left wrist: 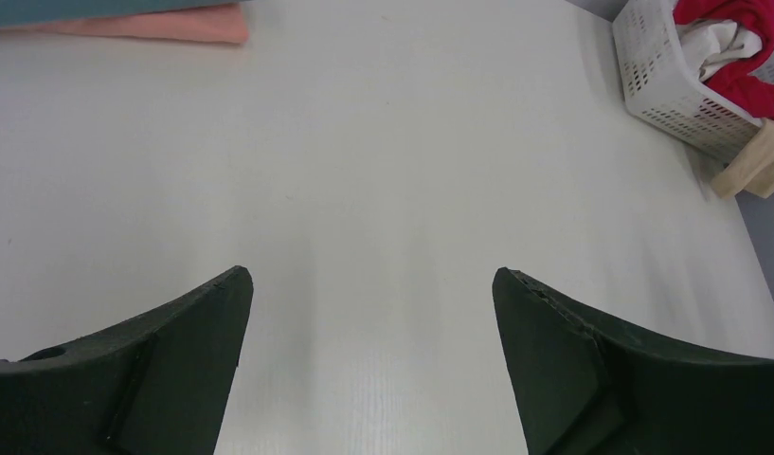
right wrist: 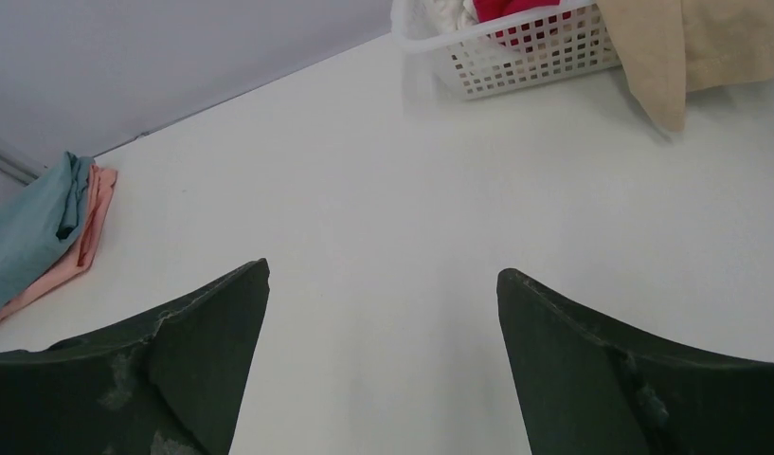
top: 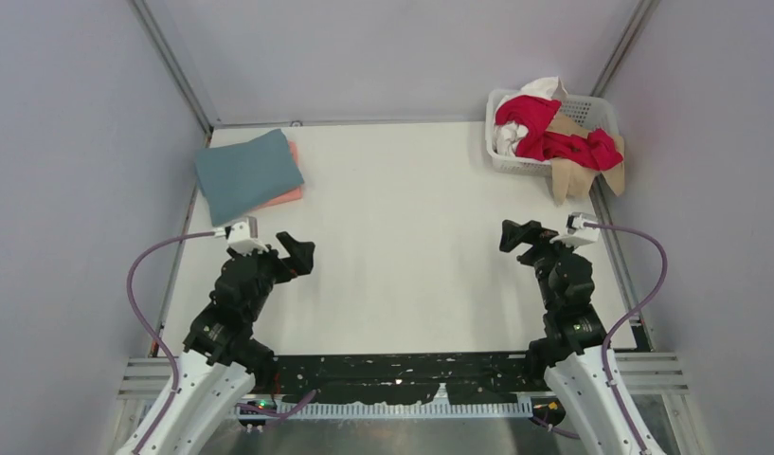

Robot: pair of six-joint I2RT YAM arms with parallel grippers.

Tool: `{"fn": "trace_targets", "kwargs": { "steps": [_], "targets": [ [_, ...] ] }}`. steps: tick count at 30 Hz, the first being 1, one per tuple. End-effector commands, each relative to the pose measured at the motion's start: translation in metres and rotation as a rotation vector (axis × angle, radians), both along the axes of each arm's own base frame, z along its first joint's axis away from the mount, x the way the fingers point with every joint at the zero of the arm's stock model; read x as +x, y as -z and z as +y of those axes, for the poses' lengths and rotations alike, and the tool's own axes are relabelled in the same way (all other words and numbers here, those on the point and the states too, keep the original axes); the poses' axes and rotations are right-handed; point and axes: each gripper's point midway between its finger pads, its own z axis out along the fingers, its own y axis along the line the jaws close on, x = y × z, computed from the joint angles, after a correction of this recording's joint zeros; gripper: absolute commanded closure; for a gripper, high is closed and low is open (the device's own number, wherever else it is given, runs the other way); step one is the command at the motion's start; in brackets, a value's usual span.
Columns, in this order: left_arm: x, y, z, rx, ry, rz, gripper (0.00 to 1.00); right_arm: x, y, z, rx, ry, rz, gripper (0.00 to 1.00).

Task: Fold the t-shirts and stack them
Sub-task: Grab crumpled tshirt from bin with the right arm

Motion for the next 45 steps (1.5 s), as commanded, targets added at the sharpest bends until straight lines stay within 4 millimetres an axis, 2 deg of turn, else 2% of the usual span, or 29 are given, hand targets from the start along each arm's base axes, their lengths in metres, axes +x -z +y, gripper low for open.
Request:
{"fn": "trace_targets", "kwargs": {
  "steps": [1,2,3,4,5,6,8,12,13,18,19,21,22,23,24,25,26,27,28,29,30,31,32,33,34,35,37,41,45],
  "targets": [
    [0.006,-0.007,0.0,0.005,-0.009,-0.022,0.01,0.006,-0.015,-0.014,0.024,0.094,0.006,0.05],
    [0.007,-0.007,-0.001,0.006,-0.007,-0.019,0.01,0.007,-0.019,-0.016,0.019,0.103,0.024,0.05],
    [0.008,-0.006,-0.002,0.007,-0.005,-0.015,0.01,0.009,-0.012,-0.019,0.009,0.124,0.073,0.05],
    [0.01,-0.006,-0.002,0.009,-0.006,-0.011,0.01,0.012,-0.026,-0.019,0.013,0.13,0.06,0.05],
    [0.011,-0.006,-0.003,0.011,-0.006,-0.006,0.01,0.018,-0.019,-0.021,-0.001,0.144,0.112,0.05],
    [0.013,-0.006,-0.004,0.013,-0.006,-0.003,0.01,0.024,-0.038,-0.02,0.003,0.147,0.092,0.05],
    [0.016,-0.005,-0.005,0.021,-0.005,0.012,0.01,0.041,-0.05,-0.016,-0.024,0.134,0.125,0.05],
    [0.022,-0.004,-0.008,0.029,-0.002,0.024,0.01,0.089,-0.067,-0.02,-0.127,0.171,0.227,0.05],
    [0.023,-0.003,-0.009,0.034,0.0,0.029,0.01,0.108,-0.074,-0.025,-0.154,0.191,0.271,0.05],
    [0.026,0.002,-0.007,0.048,-0.012,0.03,0.01,0.165,-0.085,-0.068,-0.23,0.291,0.424,0.05],
    [0.028,0.003,-0.007,0.05,-0.016,0.026,0.01,0.184,-0.088,-0.071,-0.237,0.281,0.418,0.05],
    [0.03,0.002,-0.006,0.053,-0.022,0.024,0.01,0.212,-0.088,-0.07,-0.265,0.231,0.419,0.05],
    [0.031,0.002,-0.007,0.055,-0.023,0.025,0.01,0.225,-0.073,-0.071,-0.288,0.224,0.457,0.05],
    [0.032,0.002,-0.007,0.058,-0.022,0.027,0.01,0.235,-0.087,-0.072,-0.296,0.225,0.432,0.05],
    [0.033,0.003,-0.007,0.061,-0.022,0.029,0.01,0.248,-0.069,-0.073,-0.332,0.207,0.469,0.05],
    [0.034,0.003,-0.008,0.066,-0.023,0.034,0.01,0.258,-0.082,-0.078,-0.338,0.22,0.441,0.04],
    [0.035,0.005,-0.007,0.073,-0.025,0.042,0.01,0.268,-0.067,-0.089,-0.36,0.237,0.474,0.04],
    [0.036,0.005,-0.007,0.077,-0.031,0.048,0.01,0.276,-0.078,-0.093,-0.368,0.249,0.451,0.03],
    [0.037,0.006,-0.006,0.085,-0.036,0.054,0.01,0.285,-0.065,-0.098,-0.397,0.253,0.476,0.02],
    [0.037,0.008,-0.005,0.093,-0.041,0.064,0.01,0.293,-0.075,-0.1,-0.409,0.247,0.449,0.01],
    [0.038,0.008,-0.004,0.098,-0.046,0.066,0.01,0.301,-0.064,-0.101,-0.456,0.221,0.463,0.01],
    [0.039,0.009,-0.003,0.104,-0.05,0.073,0.01,0.308,-0.069,-0.098,-0.479,0.187,0.444,0.0],
    [0.039,0.011,-0.003,0.11,-0.052,0.08,0.01,0.313,-0.056,-0.098,-0.535,0.149,0.473,0.0],
    [0.04,0.012,-0.003,0.114,-0.054,0.084,0.01,0.318,-0.063,-0.097,-0.574,0.123,0.459,0.0],
    [0.04,0.013,-0.003,0.116,-0.054,0.089,0.01,0.322,-0.054,-0.098,-0.594,0.108,0.474,0.0],
    [0.041,0.013,-0.003,0.117,-0.054,0.091,0.01,0.325,-0.059,-0.099,-0.632,0.096,0.464,0.0],
    [0.041,0.015,-0.003,0.123,-0.053,0.099,0.01,0.332,-0.054,-0.099,-0.692,0.062,0.467,0.0],
    [0.042,0.018,-0.002,0.132,-0.059,0.113,0.01,0.339,-0.035,-0.089,-0.794,-0.069,0.477,0.03],
    [0.043,0.02,-0.001,0.142,-0.064,0.123,0.01,0.346,-0.025,-0.096,-0.84,-0.052,0.495,0.04]
  ]
}}
